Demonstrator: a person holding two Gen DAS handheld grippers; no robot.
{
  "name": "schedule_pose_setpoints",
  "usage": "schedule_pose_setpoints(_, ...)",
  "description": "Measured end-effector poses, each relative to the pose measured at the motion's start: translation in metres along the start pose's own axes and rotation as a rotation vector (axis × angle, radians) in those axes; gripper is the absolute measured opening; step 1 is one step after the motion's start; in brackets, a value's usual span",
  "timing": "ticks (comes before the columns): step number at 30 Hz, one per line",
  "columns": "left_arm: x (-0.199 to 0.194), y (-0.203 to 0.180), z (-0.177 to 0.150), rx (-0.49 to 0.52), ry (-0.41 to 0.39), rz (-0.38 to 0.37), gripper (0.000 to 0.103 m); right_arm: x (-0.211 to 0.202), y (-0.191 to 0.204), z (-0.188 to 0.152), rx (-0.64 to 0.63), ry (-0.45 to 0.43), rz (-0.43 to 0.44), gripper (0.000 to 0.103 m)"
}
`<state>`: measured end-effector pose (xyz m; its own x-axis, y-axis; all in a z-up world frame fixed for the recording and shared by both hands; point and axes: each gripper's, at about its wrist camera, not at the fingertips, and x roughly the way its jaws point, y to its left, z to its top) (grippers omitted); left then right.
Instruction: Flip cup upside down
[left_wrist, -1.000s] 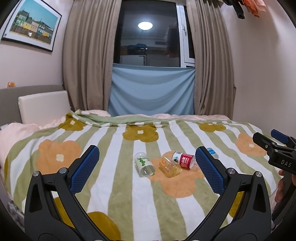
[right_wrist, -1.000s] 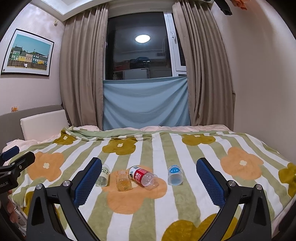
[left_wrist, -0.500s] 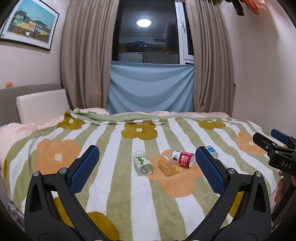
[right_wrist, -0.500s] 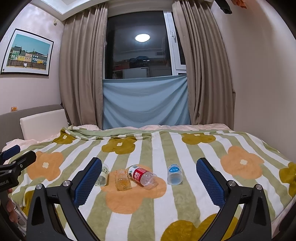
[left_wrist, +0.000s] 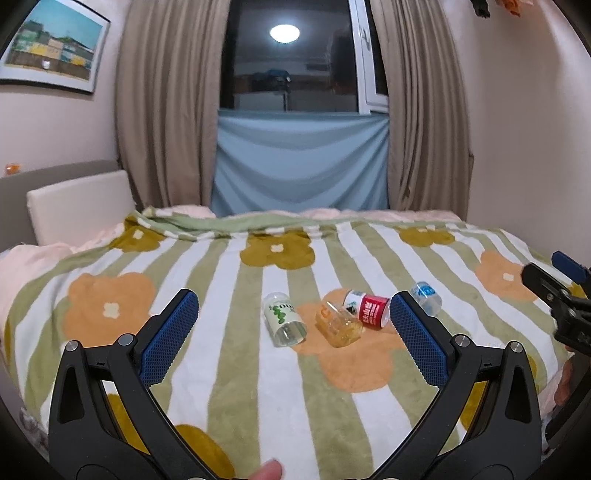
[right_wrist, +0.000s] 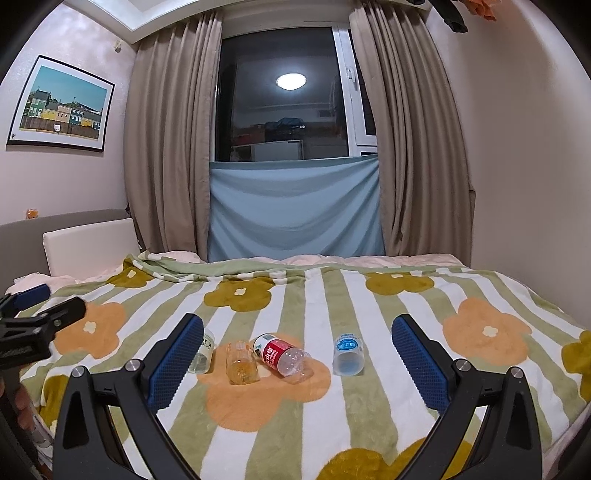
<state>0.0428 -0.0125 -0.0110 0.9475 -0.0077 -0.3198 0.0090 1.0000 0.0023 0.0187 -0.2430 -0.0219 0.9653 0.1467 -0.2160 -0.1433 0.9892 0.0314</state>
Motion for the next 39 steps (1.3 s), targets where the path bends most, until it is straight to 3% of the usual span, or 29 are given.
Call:
schedule_pose_setpoints(5,0.07,0.01,0.018,0.019,0.126,-0.007,0.103,0.008,-0.004,-0.007,-0.001,0.022,0.018,0.102)
schedule_pose_setpoints(9,0.149,0.019,0.022,0.029,0.273,0.005,0.103,0.02,-0.01,-0.01,0.015,0.047,0.037,0.102)
schedule_pose_setpoints(16,0.273,0.034,0.005,-0.034,0.558,0.001,0.103,0.051,-0.026,-0.024,0.029,0.117,0.068,0.102)
schedule_pose_setpoints(21,0.334,0.033,-0.014,-0.016,0.693,0.033,0.103,0.069,-0.038,-0.034,0.039,0.161,0.077,0.102)
schedule_pose_setpoints(30,0.389,0.042,-0.058,-0.105,0.881,0.018,0.086,0.107,-0.051,-0.061,0.05,0.256,0.092,0.102)
schedule_pose_setpoints(33,0.397,0.045,-0.072,-0.182,0.933,-0.044,0.069,0.117,-0.051,-0.067,0.057,0.283,0.106,0.102)
schedule_pose_setpoints(34,0.398,0.046,-0.076,-0.211,0.944,-0.063,0.065,0.12,-0.05,-0.069,0.059,0.291,0.113,0.102)
schedule_pose_setpoints(39,0.396,0.048,-0.075,-0.216,0.929,-0.075,0.064,0.123,-0.044,-0.07,0.05,0.3,0.137,0.102)
